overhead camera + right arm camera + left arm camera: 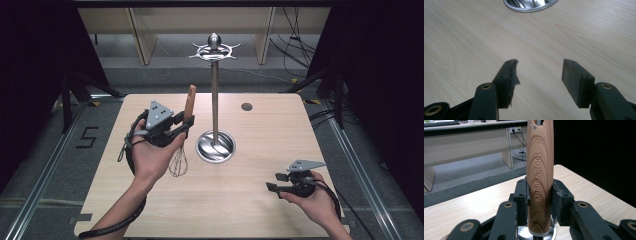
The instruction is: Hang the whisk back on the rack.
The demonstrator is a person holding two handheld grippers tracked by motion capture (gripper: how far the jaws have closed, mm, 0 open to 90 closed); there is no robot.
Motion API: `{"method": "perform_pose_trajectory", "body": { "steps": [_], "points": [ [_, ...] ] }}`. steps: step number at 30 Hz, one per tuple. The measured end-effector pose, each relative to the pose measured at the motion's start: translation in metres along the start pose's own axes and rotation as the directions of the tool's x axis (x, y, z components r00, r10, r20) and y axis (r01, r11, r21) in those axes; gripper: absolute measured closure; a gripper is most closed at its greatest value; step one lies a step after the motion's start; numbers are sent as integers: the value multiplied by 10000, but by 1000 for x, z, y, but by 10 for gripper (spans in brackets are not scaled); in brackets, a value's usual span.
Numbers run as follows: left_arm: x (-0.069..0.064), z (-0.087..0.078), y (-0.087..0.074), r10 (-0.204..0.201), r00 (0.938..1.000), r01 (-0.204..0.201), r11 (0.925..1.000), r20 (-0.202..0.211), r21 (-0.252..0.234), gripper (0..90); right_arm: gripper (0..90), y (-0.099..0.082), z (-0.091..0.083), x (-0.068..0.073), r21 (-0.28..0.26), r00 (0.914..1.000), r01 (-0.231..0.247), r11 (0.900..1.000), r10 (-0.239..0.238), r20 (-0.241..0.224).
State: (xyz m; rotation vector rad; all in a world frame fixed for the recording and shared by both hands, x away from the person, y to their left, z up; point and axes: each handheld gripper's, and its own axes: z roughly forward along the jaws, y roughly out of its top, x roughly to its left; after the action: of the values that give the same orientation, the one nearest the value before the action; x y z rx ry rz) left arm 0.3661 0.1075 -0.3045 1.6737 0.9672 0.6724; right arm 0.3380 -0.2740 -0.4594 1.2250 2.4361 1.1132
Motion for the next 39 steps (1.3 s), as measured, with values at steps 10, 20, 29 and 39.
{"method": "perform_pose_trajectory", "body": {
  "steps": [10,20,29,39],
  "points": [
    [-3,3,6,67,10000,-67,10000,25,-57,679,459,0,-1,0,132,9997,-252,9996,253,-70],
    [-8,6,13,-18,9999,20,9999,105,-144,678,459,-1,-1,0,139,9996,-258,9996,259,-68],
    [-10,7,18,154,9998,-157,9994,-88,-318,678,459,-1,-1,0,141,9996,-261,9996,262,-66],
    [-14,9,24,266,9993,-278,9985,-254,-480,678,459,-1,-1,0,141,9996,-258,9996,259,-86]
  ]
}}
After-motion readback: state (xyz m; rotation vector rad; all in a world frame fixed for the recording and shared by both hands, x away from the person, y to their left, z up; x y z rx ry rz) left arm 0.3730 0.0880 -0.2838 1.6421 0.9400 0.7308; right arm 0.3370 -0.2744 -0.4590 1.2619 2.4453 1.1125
